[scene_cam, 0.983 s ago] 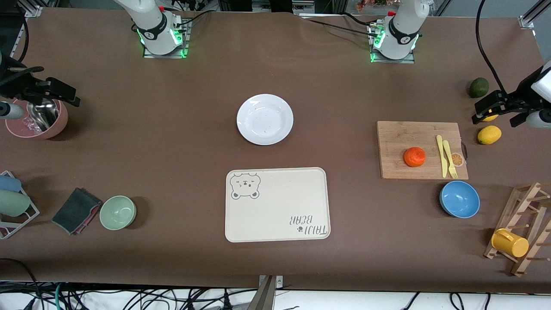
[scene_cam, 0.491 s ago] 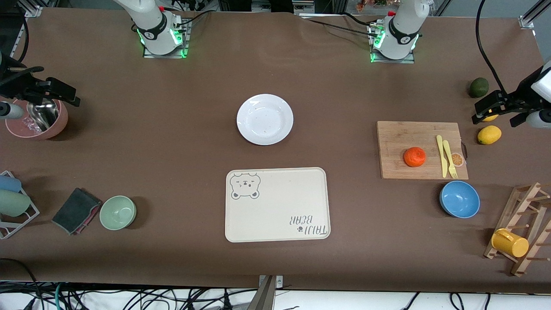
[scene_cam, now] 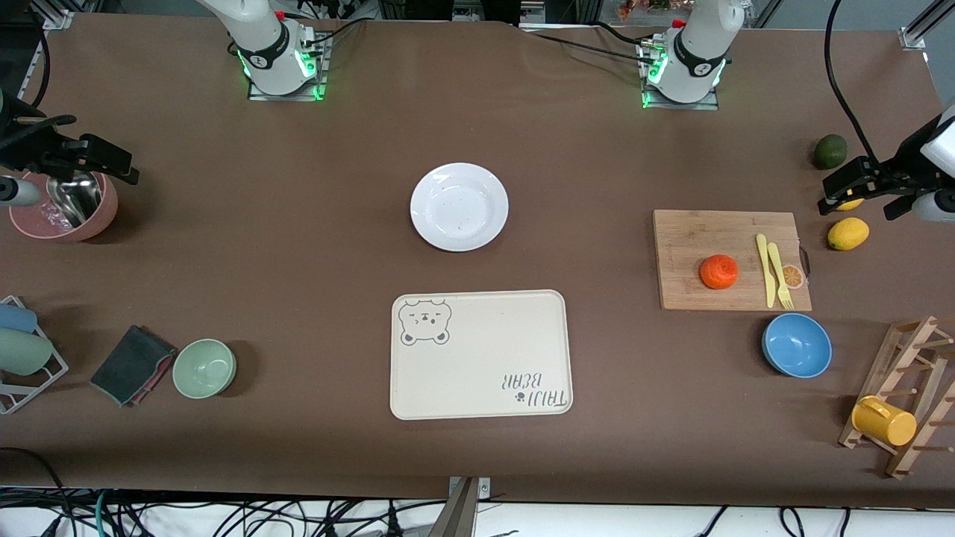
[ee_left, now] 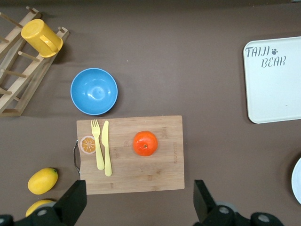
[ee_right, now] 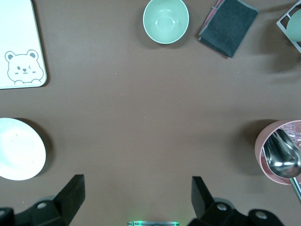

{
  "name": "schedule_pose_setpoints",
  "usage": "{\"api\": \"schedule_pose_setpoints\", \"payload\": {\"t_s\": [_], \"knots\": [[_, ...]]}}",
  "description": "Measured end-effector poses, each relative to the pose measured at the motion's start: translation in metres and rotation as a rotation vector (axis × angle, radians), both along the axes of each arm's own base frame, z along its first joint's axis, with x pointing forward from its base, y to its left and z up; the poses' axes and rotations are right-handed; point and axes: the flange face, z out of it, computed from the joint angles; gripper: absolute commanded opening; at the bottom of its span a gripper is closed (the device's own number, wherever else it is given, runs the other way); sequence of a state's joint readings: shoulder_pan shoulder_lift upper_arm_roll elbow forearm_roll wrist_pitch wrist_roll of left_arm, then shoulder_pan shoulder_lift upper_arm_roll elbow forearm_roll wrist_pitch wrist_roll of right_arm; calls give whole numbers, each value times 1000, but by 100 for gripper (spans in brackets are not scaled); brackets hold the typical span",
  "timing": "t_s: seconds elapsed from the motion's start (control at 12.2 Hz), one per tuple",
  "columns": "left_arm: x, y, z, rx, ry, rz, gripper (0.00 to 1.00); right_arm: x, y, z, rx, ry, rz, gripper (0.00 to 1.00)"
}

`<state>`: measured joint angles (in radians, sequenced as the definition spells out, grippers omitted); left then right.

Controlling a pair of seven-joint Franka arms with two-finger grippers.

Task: Place orange and plate with both arms

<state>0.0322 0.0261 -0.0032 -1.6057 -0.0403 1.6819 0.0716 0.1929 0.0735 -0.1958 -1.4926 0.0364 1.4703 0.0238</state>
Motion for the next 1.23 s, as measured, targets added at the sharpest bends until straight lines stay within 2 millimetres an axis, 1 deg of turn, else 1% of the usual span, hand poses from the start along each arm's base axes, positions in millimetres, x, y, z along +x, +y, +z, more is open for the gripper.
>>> {"api": "schedule_pose_setpoints", "payload": {"t_s": [0.9,1.06,1.23], "knots": [[1,3,-1,0,2,5,100,0,0,0,0,0,1,100],[6,1,-7,0,-3,2,100,0,0,0,0,0,1,100],[15,-4,-21,-2,8,-6,100,0,0,0,0,1,1,100]]}}
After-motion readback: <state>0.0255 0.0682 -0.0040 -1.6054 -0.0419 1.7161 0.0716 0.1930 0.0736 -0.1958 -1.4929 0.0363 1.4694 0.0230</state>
